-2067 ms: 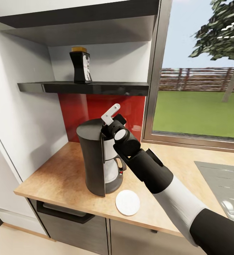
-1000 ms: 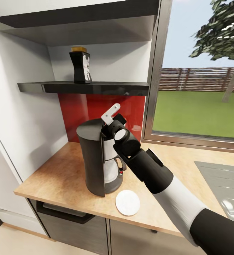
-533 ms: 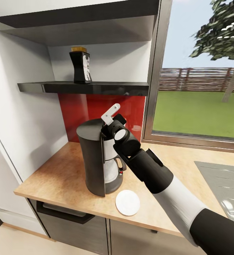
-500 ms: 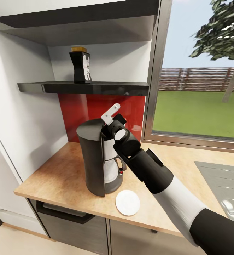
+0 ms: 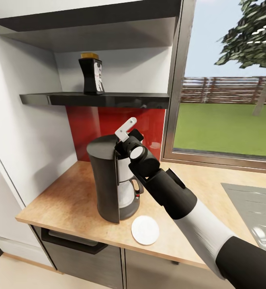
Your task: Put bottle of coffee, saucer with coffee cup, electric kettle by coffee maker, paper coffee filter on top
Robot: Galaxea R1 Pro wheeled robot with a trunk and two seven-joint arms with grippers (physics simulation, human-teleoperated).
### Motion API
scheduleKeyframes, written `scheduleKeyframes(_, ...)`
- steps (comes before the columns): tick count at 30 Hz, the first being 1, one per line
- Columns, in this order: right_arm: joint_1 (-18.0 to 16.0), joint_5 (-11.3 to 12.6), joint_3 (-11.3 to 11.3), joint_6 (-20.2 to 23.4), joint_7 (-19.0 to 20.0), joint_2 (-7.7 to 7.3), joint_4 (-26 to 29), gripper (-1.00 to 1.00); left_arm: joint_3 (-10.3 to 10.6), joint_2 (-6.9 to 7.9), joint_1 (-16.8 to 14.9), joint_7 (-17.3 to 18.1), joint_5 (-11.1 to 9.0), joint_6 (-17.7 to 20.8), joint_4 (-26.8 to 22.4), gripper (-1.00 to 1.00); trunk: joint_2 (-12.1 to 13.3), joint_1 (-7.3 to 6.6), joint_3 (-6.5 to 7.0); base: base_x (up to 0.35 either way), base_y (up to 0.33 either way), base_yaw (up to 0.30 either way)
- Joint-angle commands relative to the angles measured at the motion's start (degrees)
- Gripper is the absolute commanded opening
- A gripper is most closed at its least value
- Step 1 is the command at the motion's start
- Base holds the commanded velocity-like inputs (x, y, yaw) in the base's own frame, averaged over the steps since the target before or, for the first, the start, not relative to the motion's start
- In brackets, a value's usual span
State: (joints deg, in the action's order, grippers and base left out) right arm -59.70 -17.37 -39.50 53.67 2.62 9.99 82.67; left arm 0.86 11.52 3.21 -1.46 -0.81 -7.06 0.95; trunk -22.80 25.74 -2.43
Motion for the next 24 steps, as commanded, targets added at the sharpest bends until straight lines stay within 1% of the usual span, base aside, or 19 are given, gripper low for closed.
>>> scheduleKeyframes(1,-0.07,-0.47,-0.06,0.29,0.28,0.0,0.03,-1.0,0.14,0.0,-0.04,-0.12,-0.07,-0.32,0.1,1.0,-0.12,0.04,-0.11,0.077,0.0,0.0)
scheduleKeyframes(6,-0.07,-0.47,-0.06,0.29,0.28,0.0,0.03,-1.0,0.18,0.0,-0.04,-0.12,-0.07,-0.32,0.1,1.0,-0.12,0.04,-0.11,0.064,-0.012,0.0)
scheduleKeyframes(22,-0.07,-0.47,-0.09,0.29,0.28,0.0,0.03,-1.0,0.15,0.0,-0.04,-0.12,-0.07,-0.32,0.1,1.0,-0.12,0.04,-0.11,0.01,-0.004,0.0)
scheduleKeyframes(23,-0.07,-0.47,-0.11,0.29,0.28,0.0,0.03,1.0,0.16,0.0,-0.04,-0.12,-0.07,-0.32,0.1,1.0,-0.12,0.04,-0.11,0.095,-0.017,0.0)
scheduleKeyframes(24,-0.07,-0.47,-0.13,0.29,0.28,0.0,0.05,1.0,0.17,0.0,-0.04,-0.12,-0.07,-0.32,0.1,1.0,-0.12,0.04,-0.11,0.069,-0.007,0.0)
